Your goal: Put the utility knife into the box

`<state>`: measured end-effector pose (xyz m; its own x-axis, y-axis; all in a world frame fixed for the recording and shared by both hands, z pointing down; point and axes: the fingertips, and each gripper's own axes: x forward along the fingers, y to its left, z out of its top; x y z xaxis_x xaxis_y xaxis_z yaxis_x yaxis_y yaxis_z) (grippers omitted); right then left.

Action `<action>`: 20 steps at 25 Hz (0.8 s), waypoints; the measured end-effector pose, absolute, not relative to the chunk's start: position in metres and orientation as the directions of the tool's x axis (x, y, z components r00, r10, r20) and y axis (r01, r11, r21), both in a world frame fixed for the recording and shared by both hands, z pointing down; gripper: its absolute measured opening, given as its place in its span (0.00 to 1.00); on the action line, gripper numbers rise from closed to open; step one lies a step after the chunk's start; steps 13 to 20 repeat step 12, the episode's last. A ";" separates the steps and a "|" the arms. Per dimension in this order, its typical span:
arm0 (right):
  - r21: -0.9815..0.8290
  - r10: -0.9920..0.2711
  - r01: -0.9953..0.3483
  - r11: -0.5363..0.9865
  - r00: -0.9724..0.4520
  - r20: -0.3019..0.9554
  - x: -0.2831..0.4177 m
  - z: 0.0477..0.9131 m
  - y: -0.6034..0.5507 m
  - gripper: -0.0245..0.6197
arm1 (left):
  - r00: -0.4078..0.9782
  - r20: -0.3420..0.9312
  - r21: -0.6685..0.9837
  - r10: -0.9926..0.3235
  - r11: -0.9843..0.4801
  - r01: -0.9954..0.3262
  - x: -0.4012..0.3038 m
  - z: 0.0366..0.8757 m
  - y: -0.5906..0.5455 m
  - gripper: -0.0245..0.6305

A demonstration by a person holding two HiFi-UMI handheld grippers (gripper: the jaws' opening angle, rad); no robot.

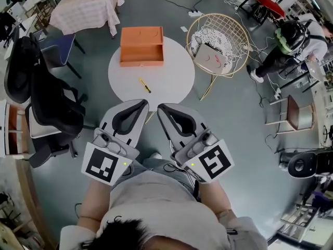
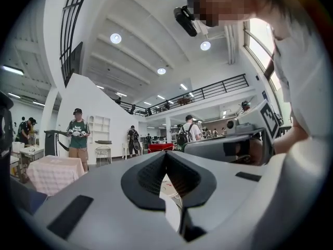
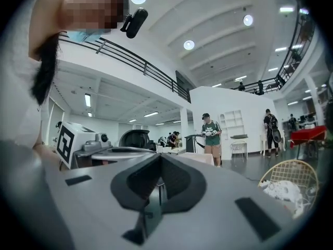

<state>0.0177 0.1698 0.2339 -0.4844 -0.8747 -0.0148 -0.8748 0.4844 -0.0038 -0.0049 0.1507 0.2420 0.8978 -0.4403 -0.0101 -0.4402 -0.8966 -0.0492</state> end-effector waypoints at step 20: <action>0.006 -0.872 -0.873 0.488 -0.487 -0.039 -0.028 0.217 0.156 0.05 | 0.899 -0.022 -0.063 -0.437 -0.897 -0.437 -0.050 0.229 0.142 0.05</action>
